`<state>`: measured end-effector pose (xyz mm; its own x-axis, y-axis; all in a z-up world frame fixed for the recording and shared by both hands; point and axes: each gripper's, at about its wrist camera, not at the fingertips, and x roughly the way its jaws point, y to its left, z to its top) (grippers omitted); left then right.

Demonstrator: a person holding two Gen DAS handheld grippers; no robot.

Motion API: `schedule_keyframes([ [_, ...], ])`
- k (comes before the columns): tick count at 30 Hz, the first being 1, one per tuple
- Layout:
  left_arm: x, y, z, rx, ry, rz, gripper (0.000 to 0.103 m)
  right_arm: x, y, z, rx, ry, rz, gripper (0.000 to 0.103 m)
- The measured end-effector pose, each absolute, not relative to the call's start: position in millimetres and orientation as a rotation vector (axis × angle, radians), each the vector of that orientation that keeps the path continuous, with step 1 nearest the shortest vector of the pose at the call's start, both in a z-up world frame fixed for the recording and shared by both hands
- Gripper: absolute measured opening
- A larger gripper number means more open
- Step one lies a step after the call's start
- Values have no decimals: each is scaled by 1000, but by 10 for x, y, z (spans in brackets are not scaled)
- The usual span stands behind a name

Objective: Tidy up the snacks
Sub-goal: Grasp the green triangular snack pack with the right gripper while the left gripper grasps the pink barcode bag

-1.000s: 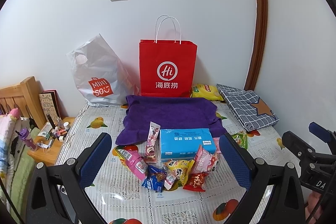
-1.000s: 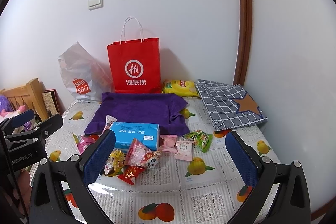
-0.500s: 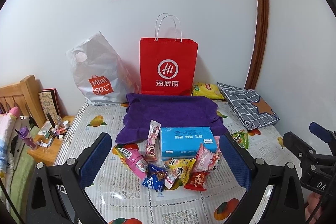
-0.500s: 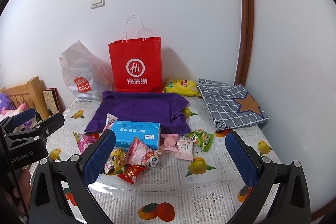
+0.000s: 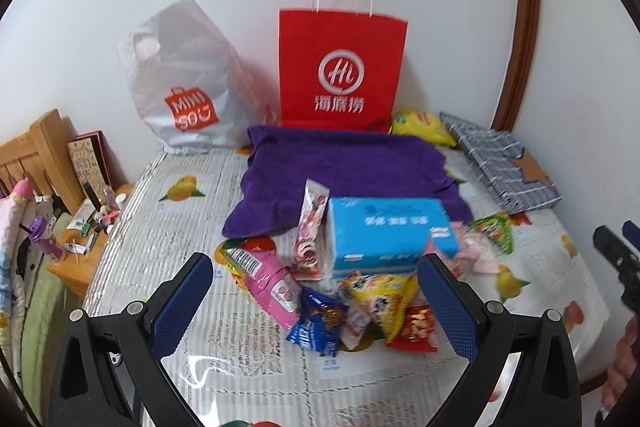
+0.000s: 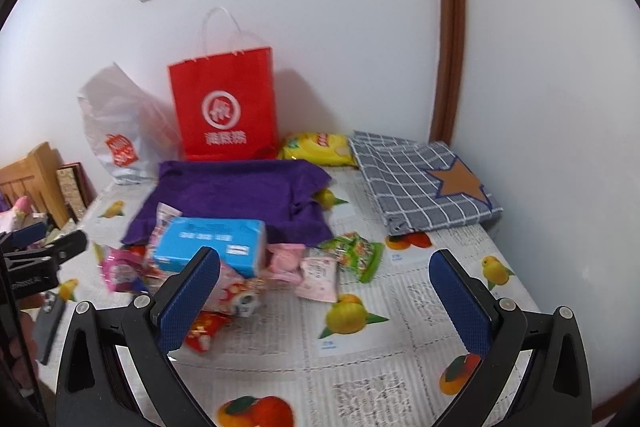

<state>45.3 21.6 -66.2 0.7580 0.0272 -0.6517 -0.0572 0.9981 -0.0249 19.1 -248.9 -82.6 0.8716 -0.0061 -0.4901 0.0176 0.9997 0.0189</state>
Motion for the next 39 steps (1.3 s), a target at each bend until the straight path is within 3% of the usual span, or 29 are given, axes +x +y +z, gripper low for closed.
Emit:
schedule_keyframes([
  [4, 617, 288, -868, -46, 749, 46, 102, 450, -2647, -1112, 72, 583, -13, 102],
  [12, 843, 563, -1152, -91, 789, 79, 102, 1002, -2726, -1644, 90, 702, -8, 84],
  [39, 1311, 759, -1388, -92, 836, 93, 102, 2234, -2728, -2272, -55, 846, 0, 84],
])
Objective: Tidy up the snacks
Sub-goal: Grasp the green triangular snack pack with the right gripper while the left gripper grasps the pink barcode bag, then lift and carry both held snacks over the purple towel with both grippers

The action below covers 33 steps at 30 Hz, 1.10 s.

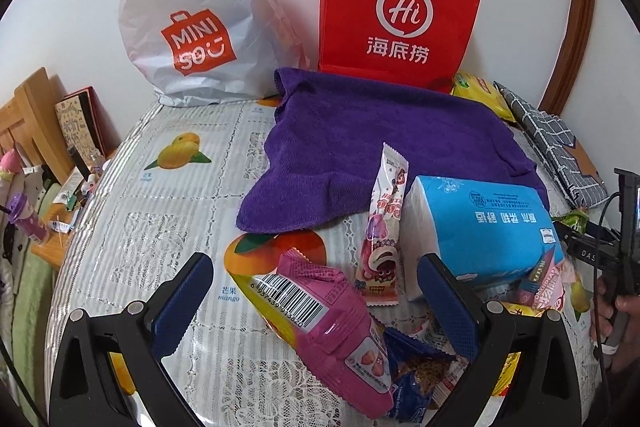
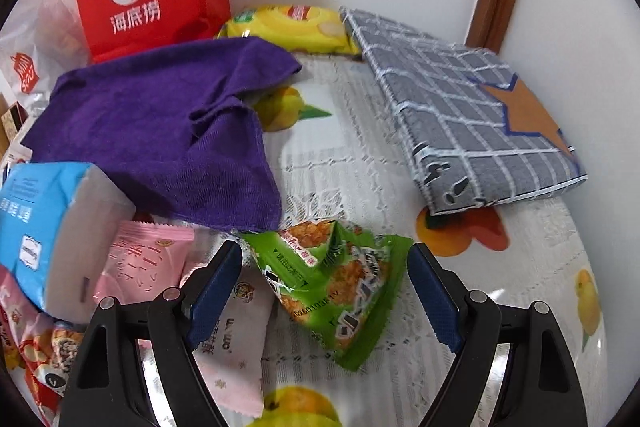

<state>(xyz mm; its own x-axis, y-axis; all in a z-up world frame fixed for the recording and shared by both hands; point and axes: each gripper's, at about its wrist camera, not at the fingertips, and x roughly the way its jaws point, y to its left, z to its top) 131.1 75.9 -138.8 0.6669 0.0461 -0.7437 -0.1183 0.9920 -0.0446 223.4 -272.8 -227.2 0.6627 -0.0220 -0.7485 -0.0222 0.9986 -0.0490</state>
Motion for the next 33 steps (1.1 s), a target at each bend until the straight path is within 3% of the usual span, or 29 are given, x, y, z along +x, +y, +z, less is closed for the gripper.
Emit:
schedule_keyframes([
  [4, 1348, 819, -1422, -101, 852, 109, 102, 2253, -2708, -2305, -66, 842, 12, 82],
  [5, 1351, 831, -1434, -107, 858, 106, 102, 2247, -2703, -2302, -62, 838, 23, 73],
  [8, 1361, 851, -1459, -120, 871, 102, 102, 2222, -2662, -2295, -86, 825, 22, 71],
  [9, 1368, 853, -1460, -118, 865, 102, 102, 2211, -2652, -2292, -93, 821, 22, 66],
  [19, 1388, 790, -1635, -138, 934, 101, 101, 1974, -2647, -2082, -71, 758, 55, 62],
  [22, 1383, 804, -1687, -174, 950, 88, 89, 1868, -2648, -2010, -63, 741, 63, 57],
  [23, 1379, 810, -1696, -186, 953, 86, 76, 1830, -2642, -1988, -62, 741, 69, 51],
  [24, 1380, 818, -1707, -199, 960, 77, 63, 1803, -2639, -1975, -62, 744, 70, 51],
  [25, 1384, 823, -1720, -211, 969, 67, 58, 1762, -2633, -1957, -59, 740, 72, 50],
  [33, 1231, 810, -1663, -200, 923, 33, 53, 1487, -2616, -1908, -39, 732, 86, 43],
])
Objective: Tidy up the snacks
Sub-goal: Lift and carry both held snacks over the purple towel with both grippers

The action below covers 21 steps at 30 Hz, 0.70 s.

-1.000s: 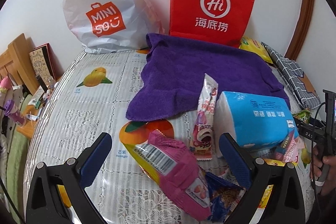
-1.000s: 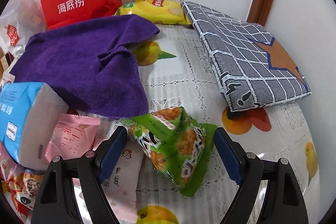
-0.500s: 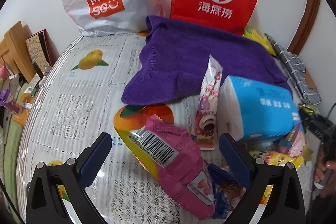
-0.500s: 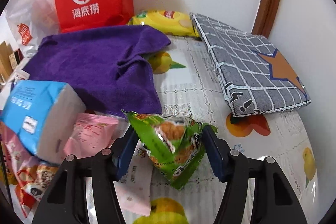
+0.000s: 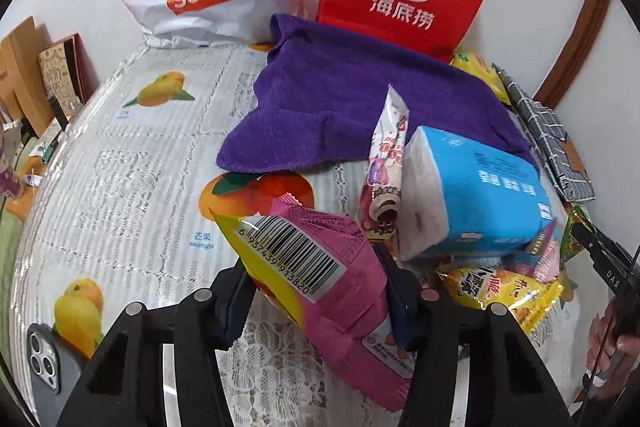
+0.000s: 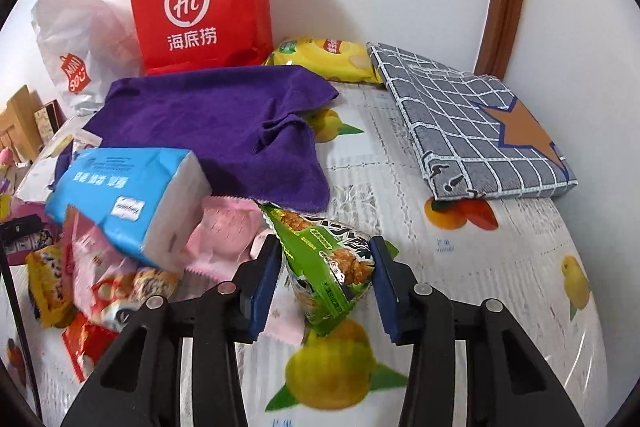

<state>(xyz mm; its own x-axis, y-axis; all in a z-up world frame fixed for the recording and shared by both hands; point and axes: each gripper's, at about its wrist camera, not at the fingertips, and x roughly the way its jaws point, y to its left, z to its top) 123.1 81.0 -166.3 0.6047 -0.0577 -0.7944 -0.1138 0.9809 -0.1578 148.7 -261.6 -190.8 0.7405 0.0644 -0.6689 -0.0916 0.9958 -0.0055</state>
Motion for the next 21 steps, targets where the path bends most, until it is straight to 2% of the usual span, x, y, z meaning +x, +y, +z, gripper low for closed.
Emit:
schedule_keyframes([
  [21, 606, 604, -993, -168, 756, -31, 53, 757, -2342, -1353, 1, 638, 111, 41],
])
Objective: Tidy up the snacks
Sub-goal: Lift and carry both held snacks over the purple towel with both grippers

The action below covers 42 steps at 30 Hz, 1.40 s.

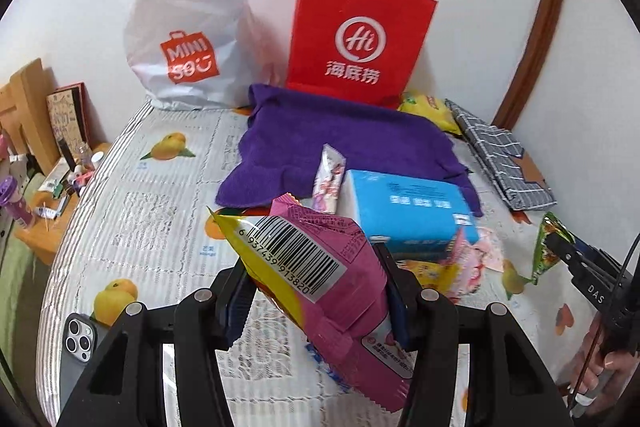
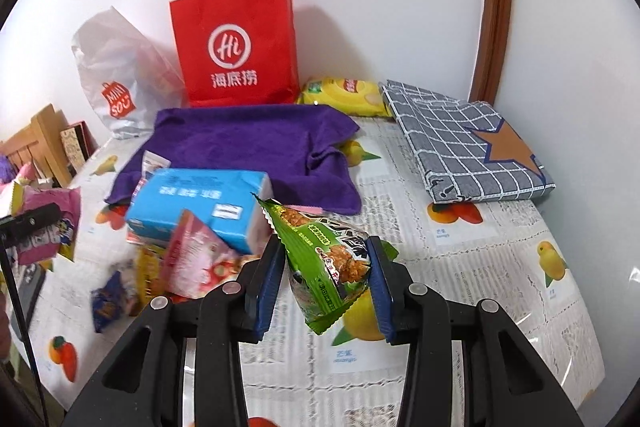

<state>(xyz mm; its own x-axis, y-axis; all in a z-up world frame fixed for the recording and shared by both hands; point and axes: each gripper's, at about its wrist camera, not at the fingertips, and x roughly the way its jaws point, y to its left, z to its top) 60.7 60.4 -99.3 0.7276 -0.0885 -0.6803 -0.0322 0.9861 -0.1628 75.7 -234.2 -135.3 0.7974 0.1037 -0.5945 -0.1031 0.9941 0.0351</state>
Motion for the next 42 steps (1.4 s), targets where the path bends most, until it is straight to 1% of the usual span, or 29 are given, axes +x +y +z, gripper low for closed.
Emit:
schedule_keyframes([
  [10, 706, 358, -692, -138, 726, -86, 53, 739, -2126, -960, 11, 587, 130, 41],
  [20, 1119, 255, -423, -119, 703, -109, 53, 1096, -1933, -661, -3, 550, 163, 41],
  [30, 1762, 230, -205, -98, 683, -88, 53, 1843, -1694, -483, -23, 553, 186, 41],
  [42, 2703, 383, -171, -128, 681, -46, 53, 2775, -1541, -448, -20, 550, 226, 41],
])
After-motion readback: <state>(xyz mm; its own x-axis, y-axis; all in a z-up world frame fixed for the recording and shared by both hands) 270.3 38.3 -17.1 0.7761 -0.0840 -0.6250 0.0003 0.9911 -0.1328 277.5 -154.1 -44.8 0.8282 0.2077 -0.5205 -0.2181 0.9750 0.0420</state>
